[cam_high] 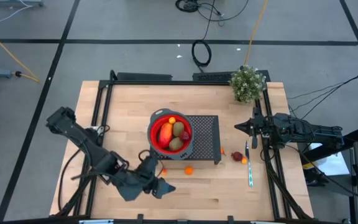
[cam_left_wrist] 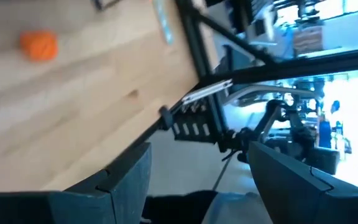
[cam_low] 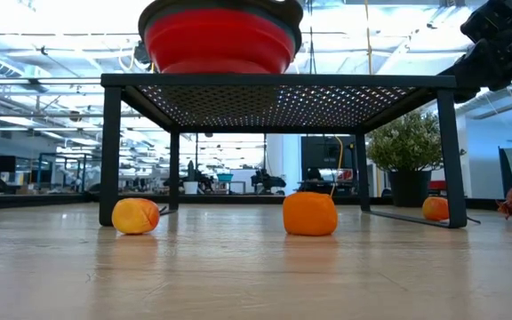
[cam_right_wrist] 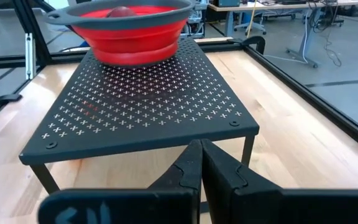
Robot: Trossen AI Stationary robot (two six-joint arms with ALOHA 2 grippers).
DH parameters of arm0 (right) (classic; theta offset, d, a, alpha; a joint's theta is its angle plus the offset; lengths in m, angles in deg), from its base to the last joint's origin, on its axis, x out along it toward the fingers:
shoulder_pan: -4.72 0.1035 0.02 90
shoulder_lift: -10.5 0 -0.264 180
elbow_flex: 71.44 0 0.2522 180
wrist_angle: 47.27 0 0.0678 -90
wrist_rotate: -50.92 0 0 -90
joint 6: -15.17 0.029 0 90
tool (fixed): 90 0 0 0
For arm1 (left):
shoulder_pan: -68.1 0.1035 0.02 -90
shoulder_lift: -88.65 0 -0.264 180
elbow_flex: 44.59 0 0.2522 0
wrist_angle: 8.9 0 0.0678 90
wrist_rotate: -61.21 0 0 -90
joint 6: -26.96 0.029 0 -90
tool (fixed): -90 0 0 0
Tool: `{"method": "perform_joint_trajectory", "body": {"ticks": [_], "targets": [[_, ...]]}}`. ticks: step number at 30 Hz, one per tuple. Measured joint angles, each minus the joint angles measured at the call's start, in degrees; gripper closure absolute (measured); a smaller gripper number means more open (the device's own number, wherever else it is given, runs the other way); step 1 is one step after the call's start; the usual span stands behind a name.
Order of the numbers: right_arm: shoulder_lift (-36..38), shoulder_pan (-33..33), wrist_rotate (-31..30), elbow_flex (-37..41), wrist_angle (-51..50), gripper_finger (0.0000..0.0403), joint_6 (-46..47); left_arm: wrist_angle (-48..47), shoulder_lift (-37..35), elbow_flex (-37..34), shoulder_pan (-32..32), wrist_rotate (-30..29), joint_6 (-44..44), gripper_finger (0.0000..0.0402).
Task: Pick & Place Fruit
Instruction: Put the peach into the red colander on the shelf
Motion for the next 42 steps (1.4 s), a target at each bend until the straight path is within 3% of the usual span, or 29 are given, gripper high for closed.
{"method": "perform_joint_trajectory", "body": {"ticks": [8,17,33,42], "targets": [[0.0,0.0,-0.1,0.0,0.0,0.0403,-0.1,-2.4,5.9,0.0,-0.7,7.3,-10.4,0.0133],[0.0,0.0,-0.1,0.0,0.1,0.0403,-0.1,-8.2,10.9,0.0,-0.7,13.2,-15.9,0.0133],[0.0,0.0,-0.1,0.0,0.2,0.0403,-0.1,-24.9,14.6,0.0,0.4,12.1,-20.5,0.0133],[0.0,0.0,-0.1,0.0,0.2,0.0403,0.2,-25.5,16.1,0.0,4.0,8.3,-14.8,0.0133]]}}
